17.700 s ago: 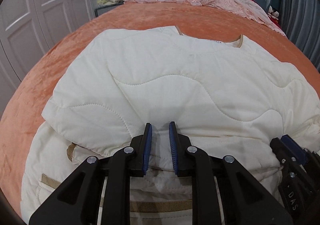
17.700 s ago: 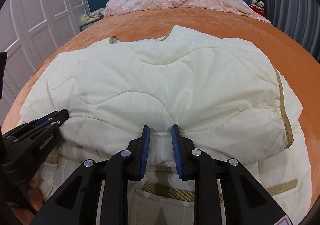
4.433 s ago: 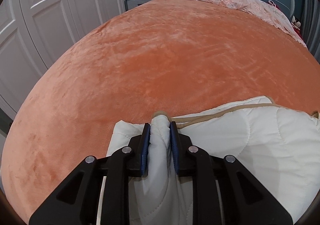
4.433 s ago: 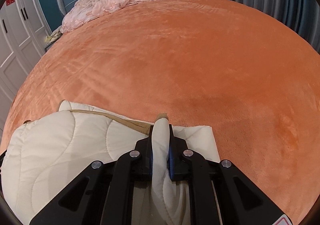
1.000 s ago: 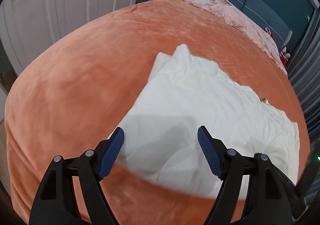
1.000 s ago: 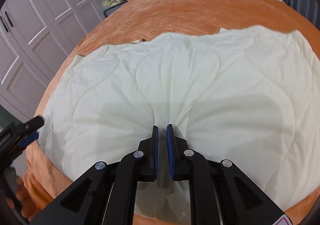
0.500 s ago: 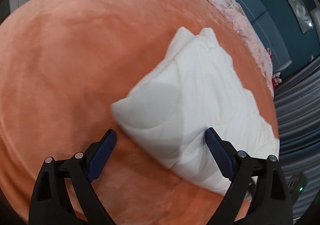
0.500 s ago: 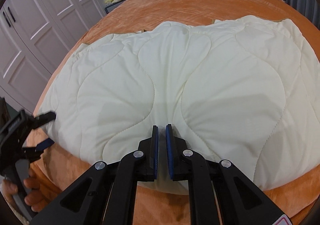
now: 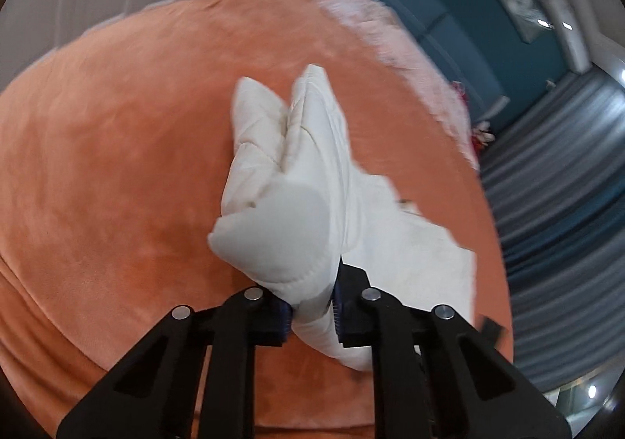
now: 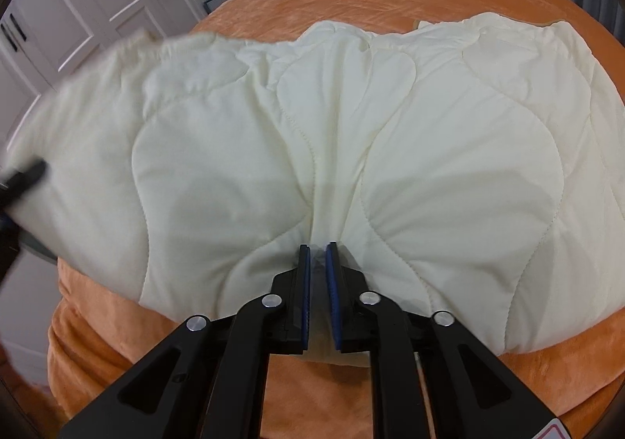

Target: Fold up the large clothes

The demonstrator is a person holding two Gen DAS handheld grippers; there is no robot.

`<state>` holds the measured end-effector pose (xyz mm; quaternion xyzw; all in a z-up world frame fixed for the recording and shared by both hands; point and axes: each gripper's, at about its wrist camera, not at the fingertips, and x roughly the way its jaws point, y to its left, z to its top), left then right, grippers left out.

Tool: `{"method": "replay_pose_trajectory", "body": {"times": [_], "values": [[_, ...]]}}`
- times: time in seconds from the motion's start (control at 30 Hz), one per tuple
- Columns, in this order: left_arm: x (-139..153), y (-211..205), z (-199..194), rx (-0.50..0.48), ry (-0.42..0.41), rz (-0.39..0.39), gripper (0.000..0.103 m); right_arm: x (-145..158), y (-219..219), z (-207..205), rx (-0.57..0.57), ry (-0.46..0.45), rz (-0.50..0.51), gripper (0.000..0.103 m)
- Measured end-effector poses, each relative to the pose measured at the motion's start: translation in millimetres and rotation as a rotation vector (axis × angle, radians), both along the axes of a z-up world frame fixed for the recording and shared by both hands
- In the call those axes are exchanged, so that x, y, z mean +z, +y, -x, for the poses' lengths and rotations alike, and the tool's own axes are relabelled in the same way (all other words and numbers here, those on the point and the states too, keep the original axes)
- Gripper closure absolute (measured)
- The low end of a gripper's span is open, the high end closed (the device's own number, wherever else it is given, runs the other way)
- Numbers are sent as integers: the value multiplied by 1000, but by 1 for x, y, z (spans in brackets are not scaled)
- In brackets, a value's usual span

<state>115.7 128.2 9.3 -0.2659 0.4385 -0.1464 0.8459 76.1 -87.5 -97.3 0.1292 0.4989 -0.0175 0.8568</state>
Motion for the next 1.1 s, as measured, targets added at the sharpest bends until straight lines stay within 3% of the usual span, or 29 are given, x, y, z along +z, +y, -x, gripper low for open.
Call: {"method": "replay_pose_trajectory", "body": {"times": [0.2,0.33,0.5,0.63,0.8,1.1], "values": [[78,-37,43,-131,-196,-125,90,2,42,9,125,26,-178,93],[79,-68,46,-185,-210,-217,90,-6,66,13,193,60,-208,94],[75,-98,44,-235,-219,-251,89,17,12,45,119,31,-350,94],[69,-127,42,-281,-204,-246,89,46,-46,84,8,-27,-301,94],[56,-178,48,-381,-183,-270,89,64,-83,119,-79,-53,-163,94],[-11,-250,59,-518,-31,-356,88,93,-110,144,-149,-58,-88,93]]}}
